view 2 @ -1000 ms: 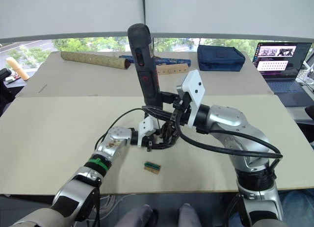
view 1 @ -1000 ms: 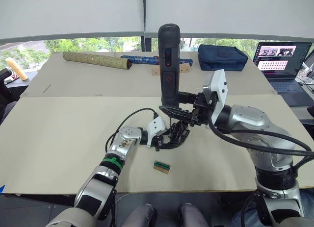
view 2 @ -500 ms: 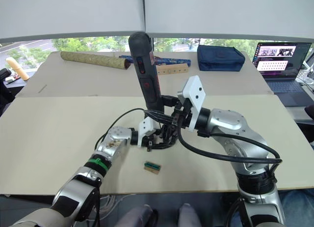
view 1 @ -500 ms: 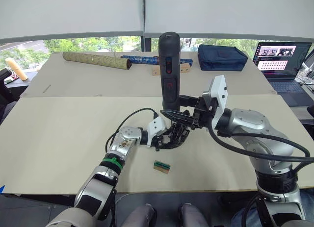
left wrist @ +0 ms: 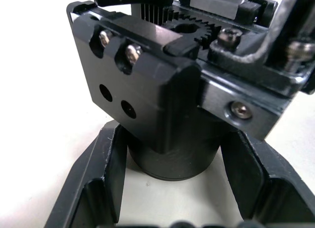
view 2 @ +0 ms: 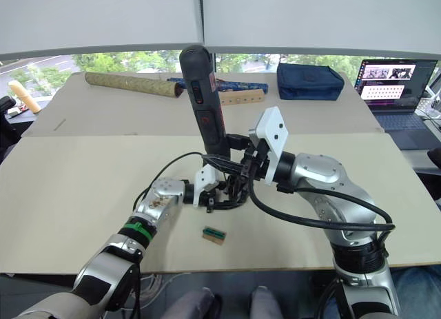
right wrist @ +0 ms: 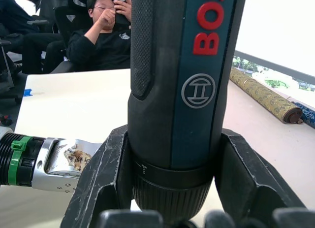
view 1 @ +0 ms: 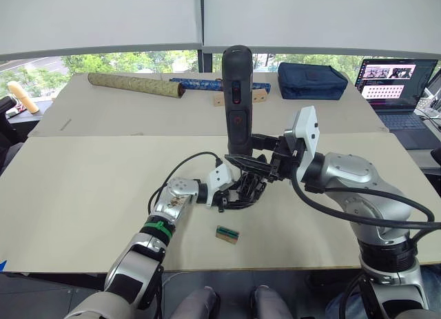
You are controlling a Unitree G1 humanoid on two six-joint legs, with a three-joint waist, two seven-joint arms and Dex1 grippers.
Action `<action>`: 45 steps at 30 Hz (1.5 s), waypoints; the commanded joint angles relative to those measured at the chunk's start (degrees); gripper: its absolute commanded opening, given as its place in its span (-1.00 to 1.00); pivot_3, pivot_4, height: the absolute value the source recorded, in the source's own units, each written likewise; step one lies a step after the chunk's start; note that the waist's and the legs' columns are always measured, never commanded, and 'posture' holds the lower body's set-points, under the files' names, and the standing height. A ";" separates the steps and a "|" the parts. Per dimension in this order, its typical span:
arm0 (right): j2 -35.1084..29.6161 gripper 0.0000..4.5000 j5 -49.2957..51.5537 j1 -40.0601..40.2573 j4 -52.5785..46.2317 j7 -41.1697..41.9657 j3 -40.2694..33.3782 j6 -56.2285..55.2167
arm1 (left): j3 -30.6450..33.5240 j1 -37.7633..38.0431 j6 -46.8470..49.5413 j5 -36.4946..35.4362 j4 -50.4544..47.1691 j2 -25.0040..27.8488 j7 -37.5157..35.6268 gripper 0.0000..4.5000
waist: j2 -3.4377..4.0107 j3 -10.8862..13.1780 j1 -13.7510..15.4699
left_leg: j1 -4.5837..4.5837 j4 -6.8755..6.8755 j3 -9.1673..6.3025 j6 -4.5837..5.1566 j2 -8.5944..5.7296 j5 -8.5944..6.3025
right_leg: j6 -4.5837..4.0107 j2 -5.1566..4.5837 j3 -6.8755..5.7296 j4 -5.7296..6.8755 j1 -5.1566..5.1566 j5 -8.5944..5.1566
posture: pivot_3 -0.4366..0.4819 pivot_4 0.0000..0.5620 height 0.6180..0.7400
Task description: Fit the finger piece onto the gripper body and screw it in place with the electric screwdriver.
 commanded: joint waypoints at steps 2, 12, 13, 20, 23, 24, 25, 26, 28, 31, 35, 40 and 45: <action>0.03 -0.15 -0.22 -0.81 -1.04 0.32 -0.57 -2.42 | 0.51 -1.11 0.23 -0.64 -1.04 -0.56 0.39 0.02 | 0.00 0.00 0.00 | 0.00 0.00 0.00 0.00 0.00 0.00 | 0.00 0.00 0.00 0.00 0.00 0.00 | -0.05 -0.47 1.00; 0.96 -0.15 -1.31 -0.69 0.36 0.21 0.93 -3.02 | 0.60 -1.26 0.44 -0.66 -1.13 -0.70 0.68 0.02 | 0.00 0.00 -0.02 | 0.02 0.00 0.00 0.00 0.00 0.00 | 0.00 0.00 0.00 0.00 0.01 0.00 | -0.05 -0.47 1.00; 1.03 -0.15 -1.42 -0.66 0.45 0.25 1.14 -3.01 | 0.62 -1.29 0.42 -0.66 -1.09 -0.71 0.73 0.02 | 0.00 0.00 -0.02 | 0.02 0.00 0.00 0.00 0.00 0.00 | 0.00 0.00 0.00 0.00 0.01 0.00 | -0.05 -0.47 1.00; 1.29 -0.15 -2.34 -0.44 1.29 0.60 2.37 -3.66 | 0.70 -1.40 0.36 -0.64 -0.88 -0.76 0.97 0.02 | 0.00 0.00 -0.05 | 0.04 0.01 0.00 0.00 0.00 0.00 | 0.00 0.01 0.00 0.02 0.03 0.00 | -0.05 -0.47 1.00; 1.39 -0.15 -2.67 -0.45 1.68 0.79 2.52 -3.99 | 0.72 -1.43 0.34 -0.63 -0.81 -0.79 1.02 0.02 | 0.00 0.00 -0.05 | 0.05 0.01 0.00 0.00 0.00 0.00 | 0.00 0.01 0.00 0.03 0.03 0.00 | -0.05 -0.47 1.00; 1.54 -0.15 -2.77 -0.72 1.97 0.81 2.67 -4.06 | 0.74 -1.40 0.34 -0.65 -0.81 -0.79 1.04 0.02 | 0.00 0.00 -0.05 | 0.05 0.01 0.00 0.00 0.00 0.00 | 0.00 0.01 0.01 0.03 0.03 0.00 | -0.05 -0.47 1.00; 1.65 -0.15 -2.84 -0.92 2.17 0.82 2.77 -4.10 | 0.75 -1.38 0.35 -0.65 -0.82 -0.79 1.06 0.02 | 0.00 0.00 -0.09 | 0.05 0.01 0.00 0.00 0.00 0.00 | 0.00 0.01 0.00 0.03 0.04 0.00 | -0.05 -0.47 1.00; 1.76 -0.15 -2.95 -1.13 2.38 0.82 2.93 -4.16 | 0.75 -1.34 0.34 -0.67 -0.86 -0.78 1.04 0.02 | 0.00 0.00 -0.12 | 0.06 0.01 0.01 -0.01 0.00 0.00 | 0.00 0.01 0.01 0.03 0.04 0.00 | -0.05 -0.47 1.00; 1.87 -0.15 -3.02 -1.31 2.69 0.84 3.06 -4.23 | 0.78 -1.39 0.30 -0.69 -0.76 -0.80 1.03 0.02 | 0.00 0.00 -0.12 | 0.06 0.01 0.00 -0.01 0.00 0.01 | 0.00 0.02 0.01 0.04 0.04 0.00 | -0.05 -0.47 1.00; 1.93 -0.15 -3.20 -1.48 3.20 0.95 3.44 -4.52 | 0.78 -1.51 0.12 -0.62 -0.40 -0.78 1.01 0.02 | 0.00 0.00 -0.12 | 0.07 0.01 0.00 -0.02 0.00 0.01 | 0.00 0.02 0.01 0.05 0.04 0.00 | -0.05 -0.47 1.00; 1.75 -0.15 -3.50 -1.69 3.77 1.19 3.58 -4.79 | 0.82 -1.63 0.10 -0.64 -0.29 -0.82 1.03 0.02 | 0.01 -0.01 -0.11 | 0.10 0.01 0.00 -0.02 0.00 0.01 | 0.00 0.02 0.01 0.05 0.06 0.00 | -0.05 -0.47 1.00; 1.74 -0.15 -3.37 -1.66 3.68 1.25 3.69 -4.75 | 0.80 -1.68 -0.13 -0.55 0.04 -0.84 1.00 0.02 | 0.01 -0.01 -0.11 | 0.12 0.00 0.00 -0.02 0.00 0.01 | 0.00 0.05 0.01 0.06 0.08 0.00 | -0.05 -0.47 1.00; 2.20 -0.15 -2.94 -2.01 3.43 0.72 3.67 -4.24 | 0.79 -1.69 -0.23 -0.53 0.10 -0.88 0.98 0.02 | 0.01 -0.01 -0.12 | 0.12 0.00 0.00 -0.02 0.00 0.01 | 0.00 0.04 0.01 0.06 0.07 0.00 | -0.05 -0.47 1.00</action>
